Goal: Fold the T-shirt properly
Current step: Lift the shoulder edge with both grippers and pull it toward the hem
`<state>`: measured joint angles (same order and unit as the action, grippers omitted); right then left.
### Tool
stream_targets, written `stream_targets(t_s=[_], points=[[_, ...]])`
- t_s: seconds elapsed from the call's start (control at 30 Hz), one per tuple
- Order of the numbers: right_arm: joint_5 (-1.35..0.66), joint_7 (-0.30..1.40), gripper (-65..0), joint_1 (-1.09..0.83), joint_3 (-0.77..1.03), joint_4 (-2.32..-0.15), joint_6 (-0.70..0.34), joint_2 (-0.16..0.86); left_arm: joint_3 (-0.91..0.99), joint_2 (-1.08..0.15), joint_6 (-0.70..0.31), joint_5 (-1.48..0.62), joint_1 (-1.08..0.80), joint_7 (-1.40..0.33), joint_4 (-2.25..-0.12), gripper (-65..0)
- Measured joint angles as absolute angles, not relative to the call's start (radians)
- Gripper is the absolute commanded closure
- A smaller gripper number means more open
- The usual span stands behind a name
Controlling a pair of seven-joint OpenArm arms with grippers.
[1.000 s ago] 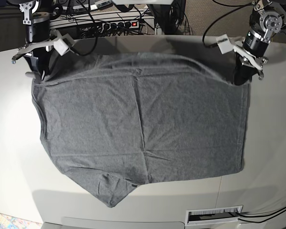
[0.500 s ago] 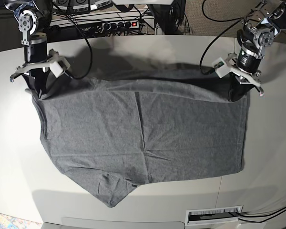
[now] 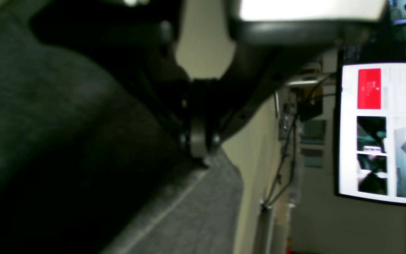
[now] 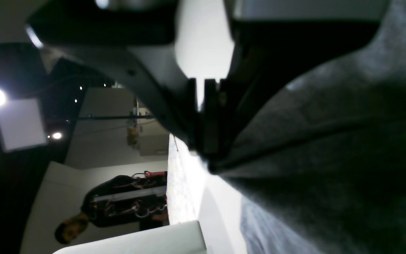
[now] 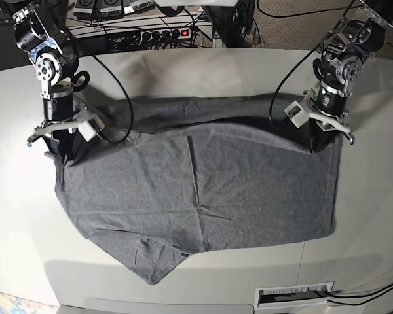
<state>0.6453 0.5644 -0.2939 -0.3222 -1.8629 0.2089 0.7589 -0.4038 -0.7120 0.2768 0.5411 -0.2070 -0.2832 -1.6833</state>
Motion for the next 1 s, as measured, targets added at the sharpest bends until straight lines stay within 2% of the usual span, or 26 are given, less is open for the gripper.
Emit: stream_targets(t_s=[0.33,0.63,1.0], points=[[0.522,0.556,0.0,-0.120,-0.331,-1.744,0.208,0.758,-0.404,-0.704,0.273,0.509,-0.134,-0.249,-1.555,0.0],[0.454,0.549,0.0,-0.113,-0.331,-1.741,0.164,0.750,-0.405,-0.696,0.274,0.510,-0.104,-0.249,-1.555,0.0],[0.453,0.546,0.0,-0.113,-0.331,-1.741,0.165,0.744,-0.405,-0.696,0.273,0.487,-0.090,-0.244,-1.555,0.0]])
